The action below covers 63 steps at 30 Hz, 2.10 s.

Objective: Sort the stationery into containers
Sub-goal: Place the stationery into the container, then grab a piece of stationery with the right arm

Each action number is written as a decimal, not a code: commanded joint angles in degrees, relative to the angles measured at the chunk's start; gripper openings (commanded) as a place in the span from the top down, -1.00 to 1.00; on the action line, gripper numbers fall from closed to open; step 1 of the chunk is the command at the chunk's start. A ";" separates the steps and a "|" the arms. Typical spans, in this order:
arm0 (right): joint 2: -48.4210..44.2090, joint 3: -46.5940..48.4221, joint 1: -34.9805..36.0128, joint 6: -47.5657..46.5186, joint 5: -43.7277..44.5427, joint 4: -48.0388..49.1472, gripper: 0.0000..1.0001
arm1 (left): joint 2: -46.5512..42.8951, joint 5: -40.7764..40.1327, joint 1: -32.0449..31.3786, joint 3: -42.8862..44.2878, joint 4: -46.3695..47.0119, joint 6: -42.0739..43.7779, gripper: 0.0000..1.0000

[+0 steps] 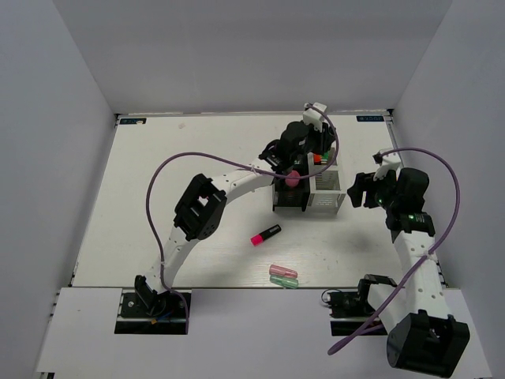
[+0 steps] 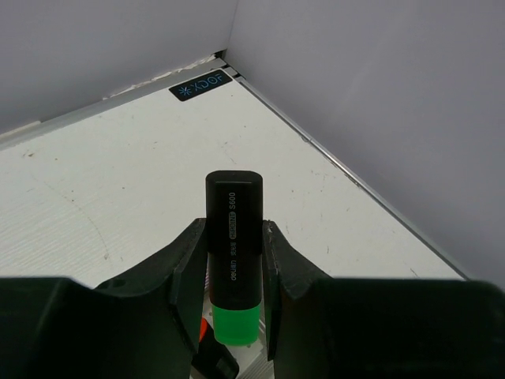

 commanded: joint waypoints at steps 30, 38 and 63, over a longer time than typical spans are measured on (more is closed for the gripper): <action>8.05 5.58 1.86 -82.36 -60.49 -52.49 -0.67 | -42.77 -11.08 -3.65 -13.50 -51.88 6.39 -0.30; 24.68 14.90 21.20 -105.07 -43.27 -59.74 -0.45 | -82.79 -18.74 4.33 -59.74 -67.50 -7.07 -0.63; 48.68 26.76 61.81 -57.32 1.22 -16.65 -0.16 | -110.67 -18.91 10.94 -77.01 -70.83 -5.05 -0.22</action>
